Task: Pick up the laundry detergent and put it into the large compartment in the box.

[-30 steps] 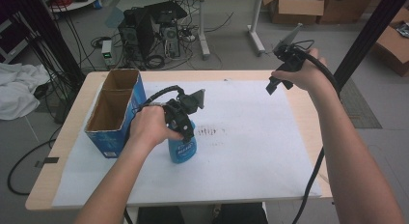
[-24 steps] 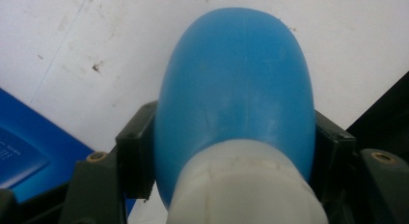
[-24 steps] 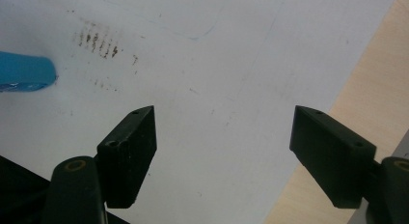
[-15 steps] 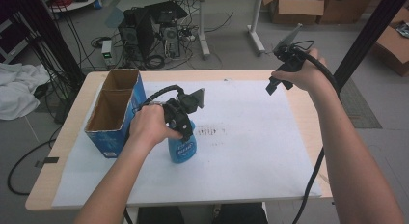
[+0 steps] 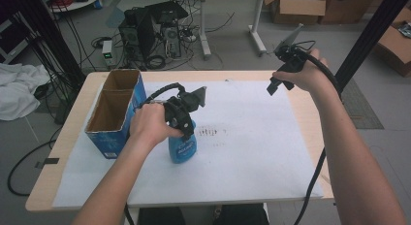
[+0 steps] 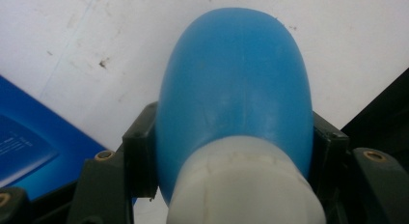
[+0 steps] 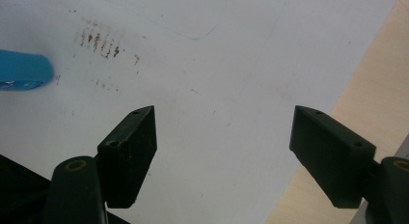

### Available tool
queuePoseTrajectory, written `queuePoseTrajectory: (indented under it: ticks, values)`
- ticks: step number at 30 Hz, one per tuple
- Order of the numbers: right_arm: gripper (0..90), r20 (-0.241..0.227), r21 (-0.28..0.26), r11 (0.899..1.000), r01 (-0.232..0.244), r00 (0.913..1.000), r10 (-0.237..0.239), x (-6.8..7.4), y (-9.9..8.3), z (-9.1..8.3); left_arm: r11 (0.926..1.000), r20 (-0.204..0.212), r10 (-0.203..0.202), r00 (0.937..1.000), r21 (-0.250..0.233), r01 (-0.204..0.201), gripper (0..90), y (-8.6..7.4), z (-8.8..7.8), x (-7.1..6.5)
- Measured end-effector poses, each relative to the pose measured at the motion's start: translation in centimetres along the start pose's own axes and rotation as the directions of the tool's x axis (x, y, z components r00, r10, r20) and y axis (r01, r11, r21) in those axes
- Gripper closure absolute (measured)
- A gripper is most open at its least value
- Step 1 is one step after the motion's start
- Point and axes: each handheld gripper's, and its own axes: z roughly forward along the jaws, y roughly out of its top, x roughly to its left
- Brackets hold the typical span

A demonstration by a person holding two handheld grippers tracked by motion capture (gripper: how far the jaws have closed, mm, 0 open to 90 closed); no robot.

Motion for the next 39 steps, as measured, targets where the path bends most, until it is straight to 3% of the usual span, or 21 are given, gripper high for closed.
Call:
queuePoseTrajectory:
  ticks: [8, 10, 13, 14, 15, 19, 20, 22, 23, 25, 26, 27, 28, 30, 32, 35, 36, 37, 39]
  values:
    - [25.1, -0.005, -0.006, 1.000, -0.004, 1.0000, 0.004, -0.1, -0.1, -0.1, 0.9961, -0.006, -0.088, 0.9961, 0.000, 0.088, 38.1, -0.5, -3.6, 1.1]
    - [25.1, -0.005, -0.006, 1.000, -0.003, 1.0000, 0.003, -0.1, 0.0, -0.2, 0.9933, -0.008, -0.115, 0.9933, -0.001, 0.115, 38.1, -0.7, -4.7, 1.4]
    - [25.1, -0.006, -0.007, 1.000, -0.005, 1.0000, 0.005, 0.1, 0.0, -0.3, 0.9819, 0.001, -0.189, 0.9820, -0.010, 0.189, 38.1, -1.1, -6.5, 2.1]
    - [25.1, -0.005, -0.007, 1.000, -0.001, 1.0000, 0.001, 0.1, 0.1, -0.4, 0.9819, 0.001, -0.189, 0.9820, -0.010, 0.189, 38.1, -1.1, -6.5, 2.1]
    - [25.2, -0.004, -0.007, 1.000, -0.003, 1.0000, 0.003, 0.1, 0.1, -0.4, 0.9717, 0.007, -0.236, 0.9718, -0.013, 0.236, 38.1, -1.4, -7.7, 2.7]
    - [25.2, -0.007, -0.010, 1.000, 0.000, 1.0000, 0.000, 0.2, 0.1, -0.5, 0.9451, 0.024, -0.326, 0.9452, -0.023, 0.326, 38.1, -2.2, -10.0, 3.9]
    - [25.2, -0.007, -0.010, 1.000, 0.000, 1.0000, 0.000, 0.2, 0.1, -0.5, 0.9451, 0.024, -0.326, 0.9452, -0.023, 0.326, 38.1, -2.2, -10.0, 3.9]
    - [25.1, -0.006, -0.013, 1.000, 0.002, 1.0000, -0.002, 0.2, 0.1, -0.7, 0.9320, 0.027, -0.360, 0.9324, -0.030, 0.361, 38.1, -2.7, -11.1, 4.5]
    - [25.2, -0.006, -0.015, 1.000, 0.001, 1.0000, -0.001, 0.2, 0.1, -0.8, 0.9205, 0.027, -0.389, 0.9210, -0.033, 0.389, 38.1, -3.1, -11.9, 5.1]
    - [25.1, -0.005, -0.020, 1.000, 0.002, 1.0000, -0.002, 0.2, 0.1, -0.9, 0.9037, 0.026, -0.426, 0.9045, -0.039, 0.426, 38.1, -3.7, -12.8, 5.8]
    - [25.1, -0.005, -0.020, 1.000, 0.002, 1.0000, -0.002, 0.2, 0.1, -0.9, 0.9037, 0.026, -0.426, 0.9045, -0.039, 0.426, 38.1, -3.7, -12.8, 5.8]
    - [25.2, -0.005, -0.021, 1.000, 0.006, 1.0000, -0.006, 0.2, 0.0, -1.0, 0.8966, 0.025, -0.441, 0.8974, -0.039, 0.441, 38.1, -4.0, -13.2, 6.2]
    - [25.1, -0.007, -0.020, 1.000, -0.005, 1.0000, 0.005, 0.3, 0.1, -1.1, 0.8772, 0.029, -0.477, 0.8786, -0.048, 0.478, 38.1, -4.5, -13.9, 6.9]
    - [25.1, -0.007, -0.018, 1.000, -0.003, 1.0000, 0.003, 0.2, 0.0, -1.2, 0.8608, 0.031, -0.505, 0.8624, -0.052, 0.506, 38.1, -5.1, -14.5, 7.6]
    - [25.2, -0.006, -0.020, 1.000, -0.003, 1.0000, 0.003, 0.2, 0.0, -1.2, 0.8340, 0.036, -0.547, 0.8365, -0.065, 0.548, 38.1, -5.7, -14.9, 8.2]
    - [25.1, -0.005, -0.019, 1.000, 0.000, 1.0000, -0.001, 0.1, 0.0, -1.2, 0.8074, 0.036, -0.585, 0.8103, -0.070, 0.586, 38.1, -6.5, -15.6, 9.2]
    - [25.2, -0.004, -0.019, 1.000, 0.001, 1.0000, -0.001, 0.1, 0.0, -1.2, 0.8022, 0.033, -0.592, 0.8049, -0.067, 0.593, 38.1, -6.8, -15.8, 9.6]
    - [25.2, -0.004, -0.020, 1.000, 0.001, 1.0000, -0.001, 0.1, 0.0, -1.2, 0.7895, 0.033, -0.609, 0.7926, -0.072, 0.609, 38.1, -7.1, -16.0, 9.9]
    - [25.1, -0.004, -0.020, 1.000, 0.001, 1.0000, -0.001, 0.1, 0.1, -1.3, 0.7745, 0.023, -0.628, 0.7775, -0.074, 0.628, 38.2, -7.7, -16.2, 10.5]
